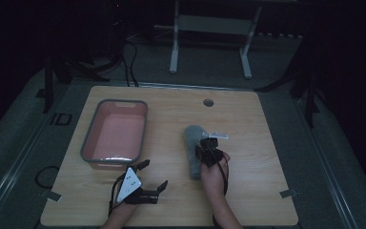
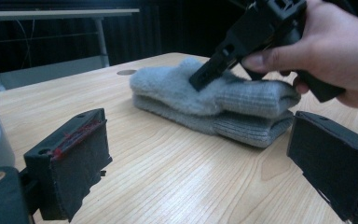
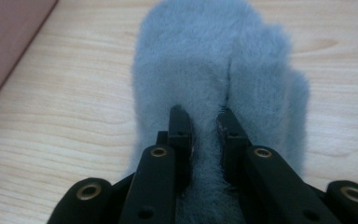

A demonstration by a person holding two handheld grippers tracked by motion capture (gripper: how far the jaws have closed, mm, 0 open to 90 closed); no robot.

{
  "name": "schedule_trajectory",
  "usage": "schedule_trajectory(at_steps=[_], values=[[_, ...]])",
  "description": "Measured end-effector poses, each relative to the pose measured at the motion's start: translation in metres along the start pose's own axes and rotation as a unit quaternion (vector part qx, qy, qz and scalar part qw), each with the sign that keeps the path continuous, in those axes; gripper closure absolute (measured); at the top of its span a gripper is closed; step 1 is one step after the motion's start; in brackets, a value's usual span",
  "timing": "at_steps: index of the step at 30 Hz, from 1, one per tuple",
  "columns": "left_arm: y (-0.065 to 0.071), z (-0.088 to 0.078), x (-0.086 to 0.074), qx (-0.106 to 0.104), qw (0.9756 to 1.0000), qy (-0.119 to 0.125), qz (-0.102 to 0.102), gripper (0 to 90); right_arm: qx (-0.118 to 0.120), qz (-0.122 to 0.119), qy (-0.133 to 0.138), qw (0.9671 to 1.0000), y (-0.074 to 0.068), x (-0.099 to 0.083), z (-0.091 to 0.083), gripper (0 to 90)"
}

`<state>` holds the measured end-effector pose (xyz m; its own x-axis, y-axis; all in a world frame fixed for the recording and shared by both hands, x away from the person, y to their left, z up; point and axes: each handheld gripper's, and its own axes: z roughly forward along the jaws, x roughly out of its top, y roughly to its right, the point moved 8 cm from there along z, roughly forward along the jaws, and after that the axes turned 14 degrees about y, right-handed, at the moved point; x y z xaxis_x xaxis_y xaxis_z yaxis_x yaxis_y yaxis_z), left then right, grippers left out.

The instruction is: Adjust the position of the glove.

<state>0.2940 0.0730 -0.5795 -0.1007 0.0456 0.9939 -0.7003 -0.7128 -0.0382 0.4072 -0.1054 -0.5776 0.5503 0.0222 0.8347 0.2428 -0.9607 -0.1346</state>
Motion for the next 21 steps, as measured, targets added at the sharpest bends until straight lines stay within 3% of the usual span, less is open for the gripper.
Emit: schedule_trajectory(at_steps=[6, 9, 14, 17, 18, 21], values=[[0.0, 0.001, -0.001, -0.001, 1.0, -0.002, -0.001, 5.7, 0.004, 0.0, -0.002, 1.0, -0.002, -0.003, 0.002, 75.3], [0.0, 0.001, -0.002, -0.001, 1.0, -0.005, 0.0, 5.8, 0.01, -0.002, 0.0, 1.0, -0.005, -0.003, 0.001, 67.1], [0.0, 0.001, -0.002, 0.0, 1.0, -0.007, -0.003, 5.7, 0.049, 0.005, 0.009, 0.9987, -0.01, 0.006, -0.009, 52.9], [-0.001, 0.001, -0.002, 0.0, 0.9999, -0.008, -0.006, 5.7, 0.067, -0.011, 0.023, 0.9974, -0.01, 0.017, -0.018, 49.2], [-0.001, 0.001, -0.002, 0.004, 0.9999, -0.009, -0.005, 5.7, 0.105, -0.02, 0.044, 0.9933, -0.004, 0.031, -0.028, 40.8], [-0.001, 0.001, -0.001, 0.009, 0.9999, -0.012, -0.005, 5.7, 0.117, -0.032, 0.06, 0.9907, 0.01, 0.041, -0.035, 33.4]])
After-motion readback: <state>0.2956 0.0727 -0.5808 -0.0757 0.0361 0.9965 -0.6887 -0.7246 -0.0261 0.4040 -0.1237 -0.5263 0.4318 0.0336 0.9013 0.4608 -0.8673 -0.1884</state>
